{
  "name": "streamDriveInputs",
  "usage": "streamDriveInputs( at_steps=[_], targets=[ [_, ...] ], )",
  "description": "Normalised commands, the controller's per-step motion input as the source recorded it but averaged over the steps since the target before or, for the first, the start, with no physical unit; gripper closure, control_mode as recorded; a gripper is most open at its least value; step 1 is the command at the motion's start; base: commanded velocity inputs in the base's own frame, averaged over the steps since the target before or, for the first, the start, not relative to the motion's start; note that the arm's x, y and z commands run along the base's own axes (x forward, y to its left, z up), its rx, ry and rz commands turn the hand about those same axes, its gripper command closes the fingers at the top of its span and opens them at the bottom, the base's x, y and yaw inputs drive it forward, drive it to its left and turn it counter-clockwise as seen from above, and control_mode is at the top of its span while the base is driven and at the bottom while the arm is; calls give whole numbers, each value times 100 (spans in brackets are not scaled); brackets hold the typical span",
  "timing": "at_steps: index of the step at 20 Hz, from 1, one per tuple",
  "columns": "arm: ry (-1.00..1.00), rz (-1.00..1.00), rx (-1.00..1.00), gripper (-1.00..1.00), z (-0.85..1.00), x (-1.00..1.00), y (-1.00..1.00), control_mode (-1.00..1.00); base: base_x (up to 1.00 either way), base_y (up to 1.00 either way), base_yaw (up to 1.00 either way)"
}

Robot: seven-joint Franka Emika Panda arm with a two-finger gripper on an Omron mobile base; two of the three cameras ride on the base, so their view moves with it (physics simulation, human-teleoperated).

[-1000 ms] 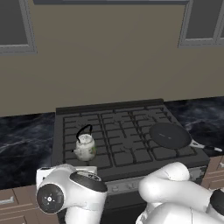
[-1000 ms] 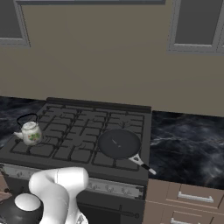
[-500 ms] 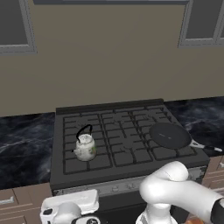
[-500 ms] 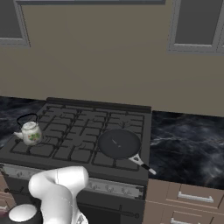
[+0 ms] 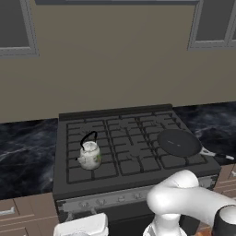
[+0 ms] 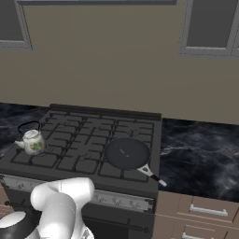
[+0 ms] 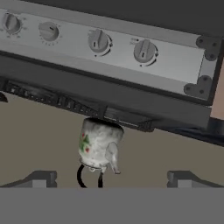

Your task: Pick the kettle from the counter and place it on a stove burner. Then turn the burner on.

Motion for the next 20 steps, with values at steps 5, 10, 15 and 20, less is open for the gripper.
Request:
streamDriveInputs(
  at_steps=[5, 10, 15, 20],
  targets=[
    [-8, 0, -5, -100, -56, 0, 0, -100, 0, 0, 0],
    [-5, 0, 0, -100, -38, 0, 0, -100, 0, 0, 0],
    [-5, 0, 0, -100, -27, 8, 0, -100, 0, 0, 0],
    [-2, 0, 0, -100, -20, 19, 0, -100, 0, 0, 0]
  ],
)
